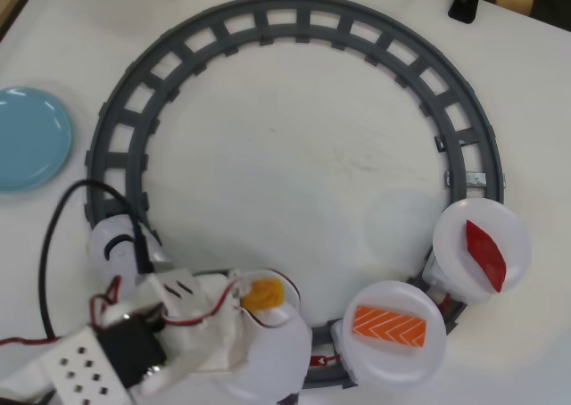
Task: Pick up the sushi from the Shinkansen and put it on the blue dish
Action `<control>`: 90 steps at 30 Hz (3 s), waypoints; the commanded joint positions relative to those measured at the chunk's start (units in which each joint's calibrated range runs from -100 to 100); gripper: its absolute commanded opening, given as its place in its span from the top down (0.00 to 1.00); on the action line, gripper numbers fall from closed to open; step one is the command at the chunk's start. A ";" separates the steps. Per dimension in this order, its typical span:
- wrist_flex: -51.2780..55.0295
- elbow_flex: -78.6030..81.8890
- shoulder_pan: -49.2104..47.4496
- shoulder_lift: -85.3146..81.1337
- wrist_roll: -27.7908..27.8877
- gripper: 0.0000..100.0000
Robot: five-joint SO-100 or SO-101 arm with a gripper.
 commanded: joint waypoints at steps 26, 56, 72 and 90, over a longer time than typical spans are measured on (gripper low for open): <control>12.12 -24.06 -46.73 16.60 -13.37 0.98; 3.63 -47.42 -63.54 44.14 -13.53 0.98; 3.29 -46.43 -63.10 43.39 -13.32 0.74; 9.65 -14.60 -65.12 -4.72 -25.82 0.98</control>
